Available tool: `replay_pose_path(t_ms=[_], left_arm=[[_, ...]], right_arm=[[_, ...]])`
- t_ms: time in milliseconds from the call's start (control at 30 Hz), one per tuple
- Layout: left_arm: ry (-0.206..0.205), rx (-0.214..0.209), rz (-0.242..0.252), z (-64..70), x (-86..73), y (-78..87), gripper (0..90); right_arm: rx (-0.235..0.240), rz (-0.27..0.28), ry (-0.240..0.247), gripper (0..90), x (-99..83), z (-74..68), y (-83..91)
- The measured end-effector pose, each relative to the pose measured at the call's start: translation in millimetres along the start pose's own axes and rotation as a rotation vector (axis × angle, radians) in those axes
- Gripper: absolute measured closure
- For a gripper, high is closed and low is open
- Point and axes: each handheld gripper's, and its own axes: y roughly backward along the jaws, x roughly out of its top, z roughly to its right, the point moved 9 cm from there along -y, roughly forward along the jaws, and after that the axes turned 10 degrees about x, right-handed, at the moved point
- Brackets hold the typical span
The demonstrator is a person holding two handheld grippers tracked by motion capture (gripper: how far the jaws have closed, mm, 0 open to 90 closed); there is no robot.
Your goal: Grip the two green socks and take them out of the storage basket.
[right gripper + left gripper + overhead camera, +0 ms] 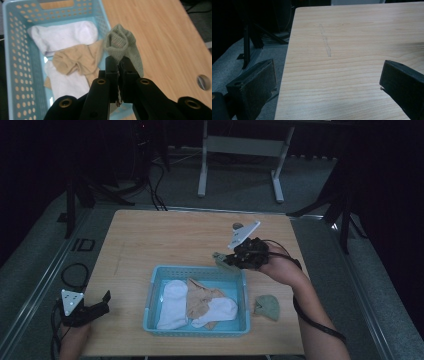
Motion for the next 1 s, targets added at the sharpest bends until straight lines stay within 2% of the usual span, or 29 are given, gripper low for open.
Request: replay_pose_path(t_ms=[467,900,933,1000], left_arm=[[-0.001,-0.003,-0.002,0.1,-0.1,-0.1,0.4],[-0.002,-0.001,-0.001,0.1,-0.2,0.2,0.4],[-0.002,-0.001,-0.001,0.1,-0.2,0.2,0.4],[-0.003,0.0,-0.002,0.1,-0.2,0.2,0.4]], right_arm=[[-0.073,0.011,-0.097,86.4,-41.7,24.2,28.8],[-0.119,0.031,-0.233,86.3,-96.8,48.3,37.9],[-0.119,0.031,-0.233,86.3,-96.8,48.3,37.9],[-0.125,0.025,-0.266,86.3,-112.5,53.0,33.9]])
